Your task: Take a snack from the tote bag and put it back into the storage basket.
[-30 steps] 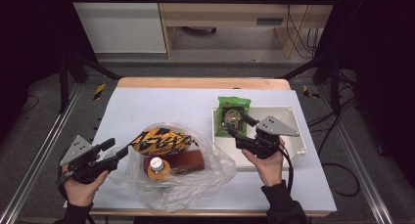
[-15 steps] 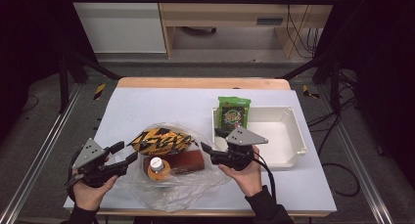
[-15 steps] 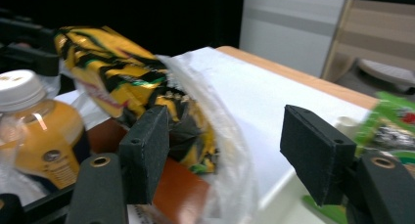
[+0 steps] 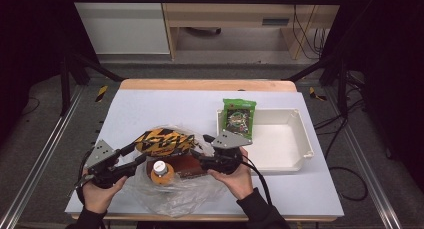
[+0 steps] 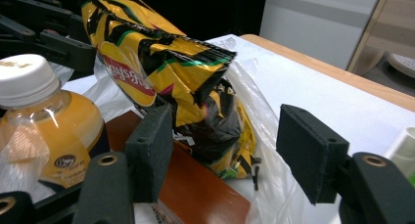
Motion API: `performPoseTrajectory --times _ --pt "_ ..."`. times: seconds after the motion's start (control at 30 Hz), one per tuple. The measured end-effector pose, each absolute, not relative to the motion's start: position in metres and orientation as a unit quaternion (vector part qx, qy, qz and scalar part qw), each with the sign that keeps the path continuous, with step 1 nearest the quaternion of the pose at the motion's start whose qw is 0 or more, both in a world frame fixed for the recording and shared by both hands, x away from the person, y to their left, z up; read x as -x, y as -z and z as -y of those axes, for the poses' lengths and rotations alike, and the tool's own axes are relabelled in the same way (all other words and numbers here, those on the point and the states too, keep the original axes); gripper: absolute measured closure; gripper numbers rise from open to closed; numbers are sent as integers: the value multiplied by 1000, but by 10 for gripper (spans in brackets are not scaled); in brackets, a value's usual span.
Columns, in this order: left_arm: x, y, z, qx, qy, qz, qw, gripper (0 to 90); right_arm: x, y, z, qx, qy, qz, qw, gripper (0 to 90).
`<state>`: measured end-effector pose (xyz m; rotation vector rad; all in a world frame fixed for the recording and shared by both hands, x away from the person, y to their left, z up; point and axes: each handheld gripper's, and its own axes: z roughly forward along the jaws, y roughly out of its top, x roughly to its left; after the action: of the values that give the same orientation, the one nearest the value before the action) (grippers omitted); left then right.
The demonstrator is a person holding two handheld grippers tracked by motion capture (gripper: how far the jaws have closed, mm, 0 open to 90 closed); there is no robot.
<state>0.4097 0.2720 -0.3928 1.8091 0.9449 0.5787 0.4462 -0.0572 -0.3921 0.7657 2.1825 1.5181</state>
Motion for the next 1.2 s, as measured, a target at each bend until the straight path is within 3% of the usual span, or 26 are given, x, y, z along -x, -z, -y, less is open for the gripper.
performPoseTrajectory --times 0.3,0.5,0.63,0.73,0.83,0.9,1.0,1.13,1.2 --pt "-417 388 -264 -749 -238 -380 487 512 -455 388 32 -249 -542 -781 186 453" --pt "-423 387 -261 -751 -241 -386 479 563 -461 388 26 -250 -549 -775 190 592" --pt "-427 385 -263 -749 -241 -393 477 618 -463 386 28 -253 -558 -770 178 739" --pt "-429 383 -265 -745 -239 -398 478 697 -462 383 27 -245 -557 -774 173 825" --pt "-430 382 -265 -744 -241 -403 476 779 -460 380 24 -241 -558 -775 173 852" --pt "-431 382 -266 -742 -240 -407 476 844 -460 378 23 -239 -555 -777 174 850" --pt "-432 383 -265 -740 -237 -411 477 868 -462 379 22 -245 -552 -777 176 799" --pt "-432 383 -265 -739 -238 -410 480 879 -465 384 18 -253 -545 -775 192 553" --pt "-432 383 -265 -737 -239 -410 481 881 -468 388 14 -259 -545 -776 187 514"
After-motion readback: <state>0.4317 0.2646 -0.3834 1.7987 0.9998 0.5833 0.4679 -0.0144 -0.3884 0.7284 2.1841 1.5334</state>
